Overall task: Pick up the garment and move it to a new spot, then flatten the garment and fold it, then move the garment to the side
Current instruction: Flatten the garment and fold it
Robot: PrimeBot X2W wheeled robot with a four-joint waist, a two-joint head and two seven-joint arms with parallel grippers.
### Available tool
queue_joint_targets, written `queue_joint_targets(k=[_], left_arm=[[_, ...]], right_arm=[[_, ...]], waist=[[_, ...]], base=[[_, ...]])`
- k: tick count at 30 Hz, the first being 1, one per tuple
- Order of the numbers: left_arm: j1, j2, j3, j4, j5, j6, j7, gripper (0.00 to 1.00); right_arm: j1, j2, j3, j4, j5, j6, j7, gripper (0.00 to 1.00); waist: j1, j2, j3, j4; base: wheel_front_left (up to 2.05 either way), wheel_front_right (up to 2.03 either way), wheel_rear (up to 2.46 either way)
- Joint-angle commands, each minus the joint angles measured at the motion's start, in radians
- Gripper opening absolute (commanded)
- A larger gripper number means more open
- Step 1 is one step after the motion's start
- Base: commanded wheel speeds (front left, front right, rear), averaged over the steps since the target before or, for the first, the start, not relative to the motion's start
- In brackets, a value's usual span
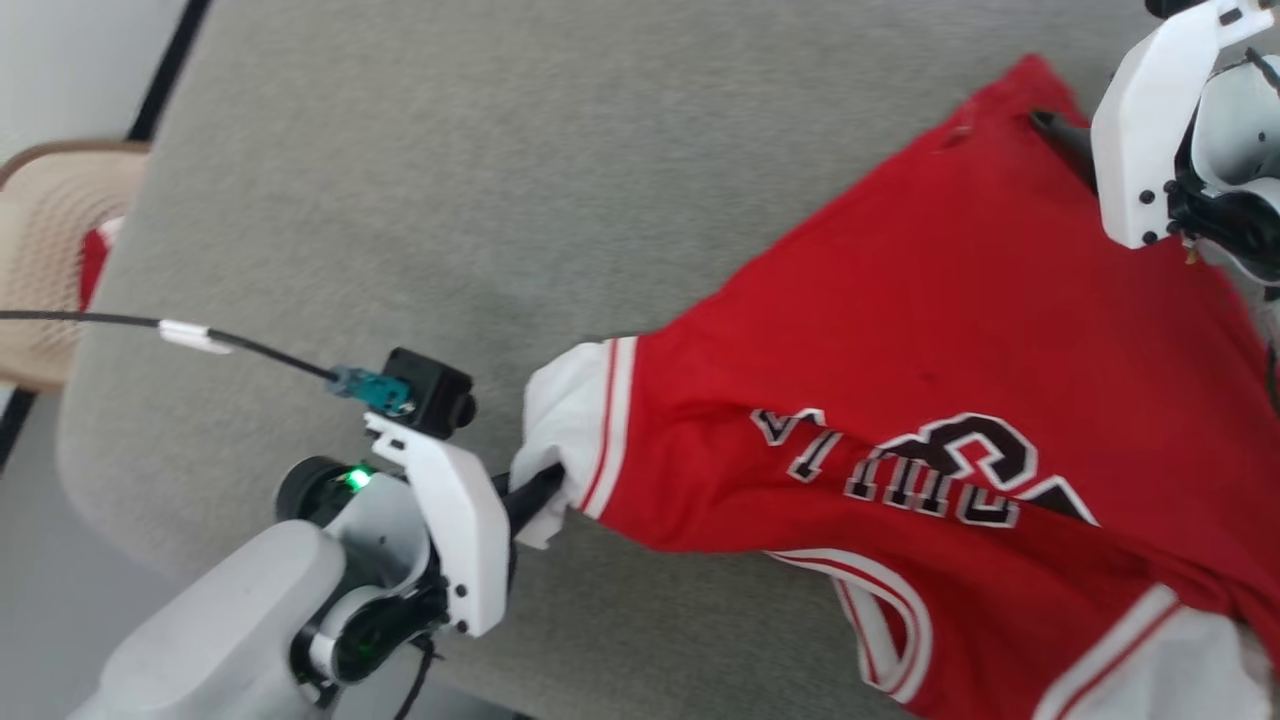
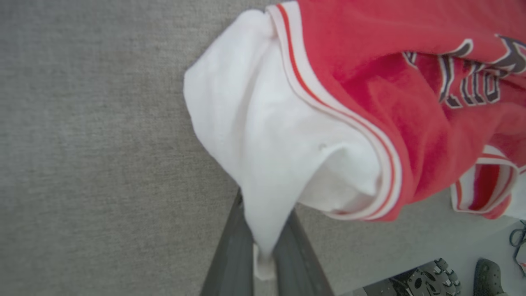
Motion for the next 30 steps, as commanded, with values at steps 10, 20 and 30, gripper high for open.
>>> queue_joint_targets(k=[10, 20, 30], left_arm=[[-0.065, -0.077, -0.025, 0.091, 0.011, -0.061, -0.012, 0.0], [-0.106, -0.065, -0.004, 0.146, -0.004, -0.089, -0.01, 0.0], [-0.218, 0.091, 0.074, 0.114, 0.016, -0.066, 0.05, 0.0]], right_arm=[[-0.007, -0.045, 0.201, 0.278, 0.082, 0.0, 0.059, 1.0], [-0.035, -0.085, 0.296, 0.332, 0.179, -0.001, 0.129, 0.0], [-0.136, -0.137, 0.279, 0.136, 0.25, 0.0, -0.016, 0.0]], waist=[[0.0, 0.0, 0.063, 0.107], [0.0, 0.0, 0.051, 0.072], [0.0, 0.0, -0.014, -0.064]], base=[[0.0, 0.0, 0.0], [0.0, 0.0, 0.0], [0.0, 0.0, 0.0]])
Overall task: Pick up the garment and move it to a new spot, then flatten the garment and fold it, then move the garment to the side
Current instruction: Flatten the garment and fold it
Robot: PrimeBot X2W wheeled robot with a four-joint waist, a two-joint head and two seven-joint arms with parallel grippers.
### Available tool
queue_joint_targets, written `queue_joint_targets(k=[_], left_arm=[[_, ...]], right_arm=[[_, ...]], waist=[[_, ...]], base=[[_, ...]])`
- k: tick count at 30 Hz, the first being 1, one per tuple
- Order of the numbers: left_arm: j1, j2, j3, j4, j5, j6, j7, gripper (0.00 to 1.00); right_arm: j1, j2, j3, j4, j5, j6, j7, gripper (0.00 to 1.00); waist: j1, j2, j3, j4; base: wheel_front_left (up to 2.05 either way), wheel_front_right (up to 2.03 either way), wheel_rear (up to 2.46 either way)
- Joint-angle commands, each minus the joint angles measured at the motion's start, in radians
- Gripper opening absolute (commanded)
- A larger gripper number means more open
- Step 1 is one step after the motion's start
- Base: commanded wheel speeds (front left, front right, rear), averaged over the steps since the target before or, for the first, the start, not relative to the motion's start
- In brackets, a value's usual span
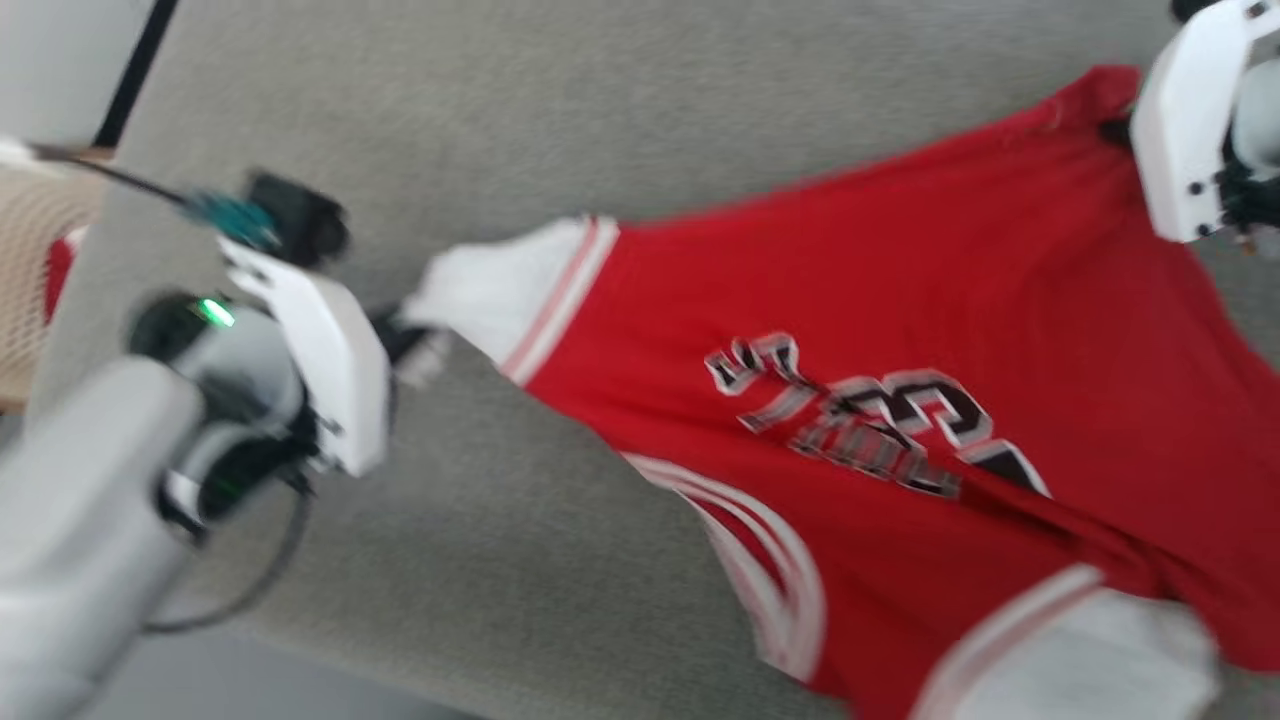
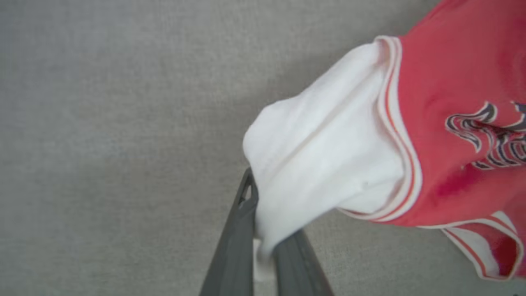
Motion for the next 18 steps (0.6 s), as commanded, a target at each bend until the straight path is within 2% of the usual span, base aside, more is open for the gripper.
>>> queue_joint_targets(k=[1, 5, 9, 14, 18], left_arm=[[-0.03, 0.027, 0.018, -0.006, 0.005, 0.009, 0.014, 0.0], [-0.091, 0.101, 0.05, -0.037, 0.019, 0.032, 0.06, 0.0], [-0.153, 0.15, 0.07, -0.058, 0.043, 0.051, 0.102, 0.0], [-0.221, 0.181, 0.084, -0.052, 0.059, 0.057, 0.14, 0.0], [-0.274, 0.174, 0.081, -0.025, 0.086, 0.042, 0.147, 0.0]], right_arm=[[0.0, -0.018, 0.001, -0.025, -0.006, -0.001, -0.019, 0.0], [0.009, -0.044, -0.026, -0.091, 0.003, -0.001, -0.065, 0.0], [0.032, -0.052, -0.069, -0.156, 0.0, -0.001, -0.091, 0.0], [0.064, -0.052, -0.136, -0.225, -0.029, -0.001, -0.087, 0.0], [0.088, -0.038, -0.189, -0.257, -0.051, -0.002, -0.087, 0.0]], waist=[[0.0, 0.0, -0.036, -0.049], [0.0, 0.0, -0.072, -0.112], [0.0, 0.0, -0.113, -0.17], [0.0, 0.0, -0.162, -0.225], [0.0, 0.0, -0.189, -0.255]], base=[[0.0, 0.0, 0.0], [0.0, 0.0, 0.0], [0.0, 0.0, 0.0], [0.0, 0.0, 0.0], [0.0, 0.0, 0.0]])
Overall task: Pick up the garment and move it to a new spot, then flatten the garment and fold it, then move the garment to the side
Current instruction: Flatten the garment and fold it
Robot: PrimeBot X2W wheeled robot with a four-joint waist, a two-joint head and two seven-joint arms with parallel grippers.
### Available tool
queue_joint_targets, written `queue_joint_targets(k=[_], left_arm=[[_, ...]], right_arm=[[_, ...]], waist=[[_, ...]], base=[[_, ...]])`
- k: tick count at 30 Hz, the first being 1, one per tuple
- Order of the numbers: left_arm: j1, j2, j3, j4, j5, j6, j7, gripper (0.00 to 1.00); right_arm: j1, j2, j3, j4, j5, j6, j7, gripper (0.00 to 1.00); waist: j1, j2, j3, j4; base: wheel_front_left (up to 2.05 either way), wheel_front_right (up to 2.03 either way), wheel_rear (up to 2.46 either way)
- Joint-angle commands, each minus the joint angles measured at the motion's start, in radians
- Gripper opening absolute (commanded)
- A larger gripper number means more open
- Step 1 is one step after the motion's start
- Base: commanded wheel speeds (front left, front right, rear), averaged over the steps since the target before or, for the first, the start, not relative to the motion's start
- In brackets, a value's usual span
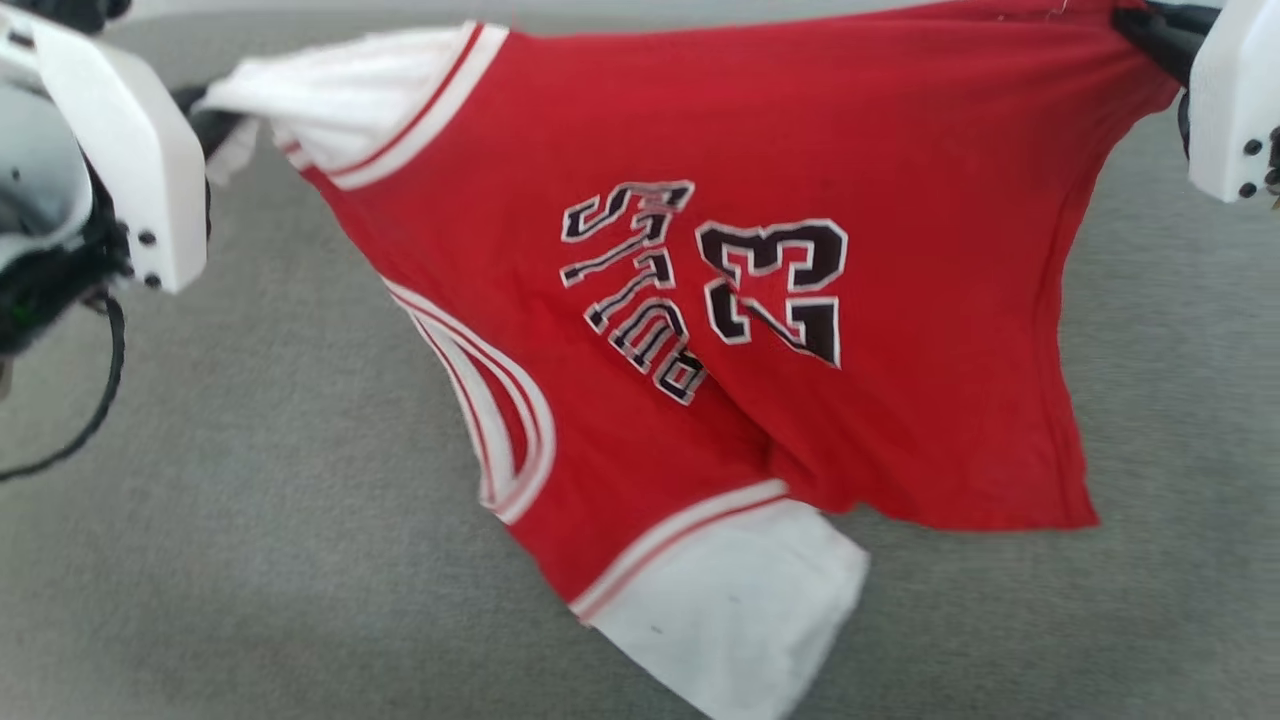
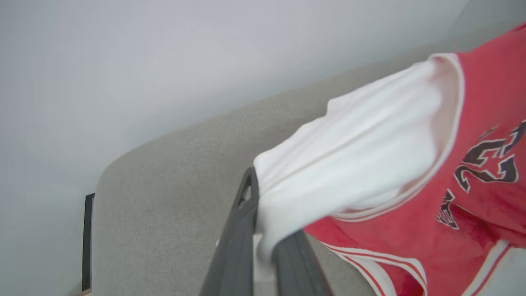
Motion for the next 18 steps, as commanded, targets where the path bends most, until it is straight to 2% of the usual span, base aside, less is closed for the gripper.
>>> queue_joint_targets(k=[1, 6, 12, 13, 18], left_arm=[[-0.033, 0.003, 0.002, 0.025, 0.023, -0.004, -0.006, 0.0], [-0.132, -0.052, -0.013, 0.131, 0.09, -0.04, -0.049, 0.0], [-0.304, -0.141, -0.011, 0.303, 0.223, -0.074, -0.239, 0.0], [-0.304, -0.141, -0.011, 0.303, 0.223, -0.074, -0.239, 0.0], [-0.468, -0.202, 0.011, 0.429, 0.366, -0.04, -0.533, 0.0]], right_arm=[[0.015, 0.005, -0.029, 0.004, -0.017, -0.003, -0.008, 0.0], [-0.018, 0.055, -0.095, 0.059, -0.085, -0.003, -0.056, 0.0], [-0.125, 0.156, -0.176, 0.202, -0.239, -0.003, -0.248, 0.0], [-0.125, 0.156, -0.176, 0.202, -0.239, -0.003, -0.248, 0.0], [-0.246, 0.23, -0.256, 0.317, -0.418, -0.004, -0.516, 0.0]], waist=[[0.0, 0.0, -0.029, -0.032], [0.0, 0.0, -0.023, -0.057], [0.0, 0.0, 0.01, -0.073], [0.0, 0.0, 0.01, -0.073], [0.0, 0.0, 0.045, -0.073]], base=[[0.0, 0.0, 0.0], [0.0, 0.0, 0.0], [0.0, 0.0, 0.0], [0.0, 0.0, 0.0], [0.0, 0.0, 0.0]])
